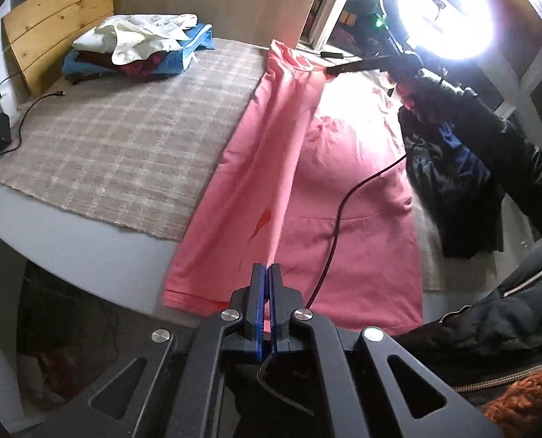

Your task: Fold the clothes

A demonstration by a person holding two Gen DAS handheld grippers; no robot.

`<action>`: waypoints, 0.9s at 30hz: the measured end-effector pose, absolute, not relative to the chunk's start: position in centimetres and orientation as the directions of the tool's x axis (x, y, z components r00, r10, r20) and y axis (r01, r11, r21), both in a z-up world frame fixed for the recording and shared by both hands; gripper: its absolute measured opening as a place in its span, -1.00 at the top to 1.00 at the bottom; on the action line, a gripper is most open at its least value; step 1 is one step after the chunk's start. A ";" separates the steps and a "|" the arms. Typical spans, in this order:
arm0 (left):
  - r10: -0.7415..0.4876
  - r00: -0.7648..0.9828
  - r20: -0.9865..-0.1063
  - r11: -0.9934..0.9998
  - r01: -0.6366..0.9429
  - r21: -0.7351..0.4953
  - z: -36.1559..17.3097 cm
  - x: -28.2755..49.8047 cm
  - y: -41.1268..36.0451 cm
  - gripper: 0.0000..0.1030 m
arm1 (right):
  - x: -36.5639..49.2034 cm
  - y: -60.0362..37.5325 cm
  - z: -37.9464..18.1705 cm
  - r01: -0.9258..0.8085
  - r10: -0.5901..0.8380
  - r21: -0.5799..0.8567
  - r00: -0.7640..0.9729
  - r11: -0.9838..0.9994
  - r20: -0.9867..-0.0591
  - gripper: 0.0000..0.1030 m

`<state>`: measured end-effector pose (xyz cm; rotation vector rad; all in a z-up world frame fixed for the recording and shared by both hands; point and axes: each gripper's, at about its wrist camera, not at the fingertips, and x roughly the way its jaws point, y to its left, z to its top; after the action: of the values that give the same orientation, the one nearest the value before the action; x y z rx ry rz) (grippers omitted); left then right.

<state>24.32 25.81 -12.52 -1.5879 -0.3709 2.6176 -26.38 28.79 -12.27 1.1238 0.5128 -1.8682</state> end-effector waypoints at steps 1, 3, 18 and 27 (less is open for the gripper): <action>0.172 -0.470 -0.866 -0.971 0.068 -0.230 -12.4 24.4 25.8 0.97 | -26.4 28.7 -11.9 0.840 -0.472 0.082 -0.217 -0.536 -0.855 0.95; 0.168 -0.472 -0.865 -0.975 0.047 -0.215 -12.5 24.2 26.0 0.97 | -26.4 28.6 -11.2 0.837 -0.480 0.084 -0.225 -0.541 -0.848 0.95; 0.228 -0.514 -0.827 -0.956 0.045 -0.291 -11.5 23.6 17.0 0.97 | -27.2 21.5 -7.2 0.812 -0.421 -0.041 -0.345 -0.583 -0.839 0.95; 0.289 -0.493 -0.821 -0.928 0.065 -0.366 -15.4 23.8 5.2 0.97 | -27.5 5.7 -7.5 0.831 -0.395 -0.107 -0.368 -0.547 -0.841 0.94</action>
<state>23.83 5.20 -15.42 -1.5052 -0.5350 2.5497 -27.45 5.71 -7.46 1.0225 0.6862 -1.9851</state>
